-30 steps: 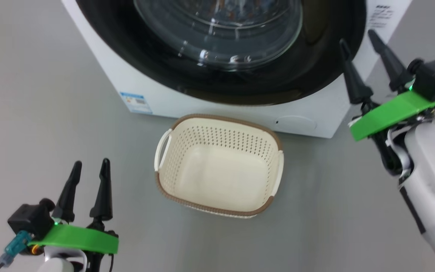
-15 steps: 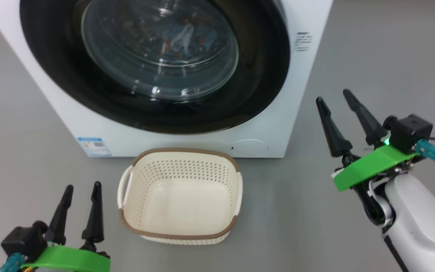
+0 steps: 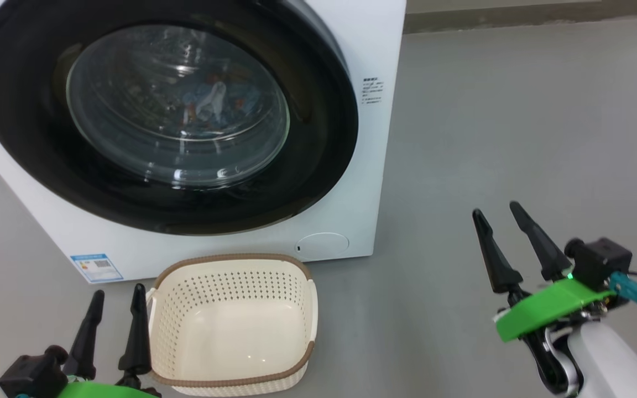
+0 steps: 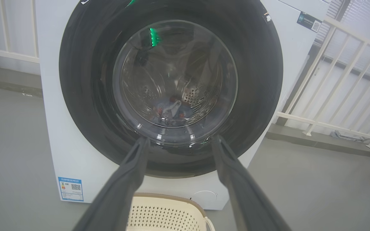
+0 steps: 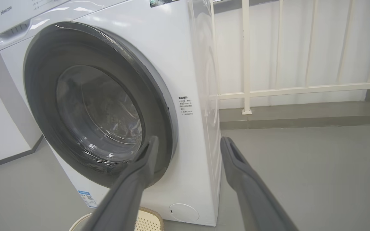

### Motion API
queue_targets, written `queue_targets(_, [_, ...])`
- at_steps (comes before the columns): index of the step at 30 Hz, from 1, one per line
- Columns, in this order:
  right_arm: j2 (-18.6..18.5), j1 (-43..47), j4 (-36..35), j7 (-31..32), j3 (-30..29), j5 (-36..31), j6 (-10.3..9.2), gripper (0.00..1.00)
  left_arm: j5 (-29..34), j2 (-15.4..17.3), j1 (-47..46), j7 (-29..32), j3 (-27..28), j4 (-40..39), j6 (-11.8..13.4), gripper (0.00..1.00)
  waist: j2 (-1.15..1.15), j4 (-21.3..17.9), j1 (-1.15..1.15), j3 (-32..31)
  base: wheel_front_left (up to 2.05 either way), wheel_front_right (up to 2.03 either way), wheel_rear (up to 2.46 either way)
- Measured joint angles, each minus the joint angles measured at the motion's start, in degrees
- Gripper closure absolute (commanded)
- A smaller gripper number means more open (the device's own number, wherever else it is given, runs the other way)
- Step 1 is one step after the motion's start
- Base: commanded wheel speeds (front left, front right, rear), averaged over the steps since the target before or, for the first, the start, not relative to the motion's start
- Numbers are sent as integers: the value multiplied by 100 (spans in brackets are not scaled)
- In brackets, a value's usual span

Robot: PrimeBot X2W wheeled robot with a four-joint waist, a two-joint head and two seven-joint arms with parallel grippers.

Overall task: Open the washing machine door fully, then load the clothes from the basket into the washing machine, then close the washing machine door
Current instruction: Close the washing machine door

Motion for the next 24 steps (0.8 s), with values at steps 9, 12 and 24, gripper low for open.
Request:
queue_targets(9, [111, 605, -187, 0, -343, -303, 0, 0, -1, -90, 130, 0, 11, -123, -4, 0, 0, -99, 0, -104, 0, 0, 0])
queue_targets(12, [154, 619, -230, 0, -446, -315, 0, 0, -1, -101, 130, 0, 12, -145, -4, 0, 0, -113, 0, -115, 0, 0, 0])
queue_targets(24, [230, 724, -249, 0, -498, -422, -1, 0, 53, -108, 131, 0, -1, -145, -4, 0, 0, -48, 0, -97, 0, 0, 0])
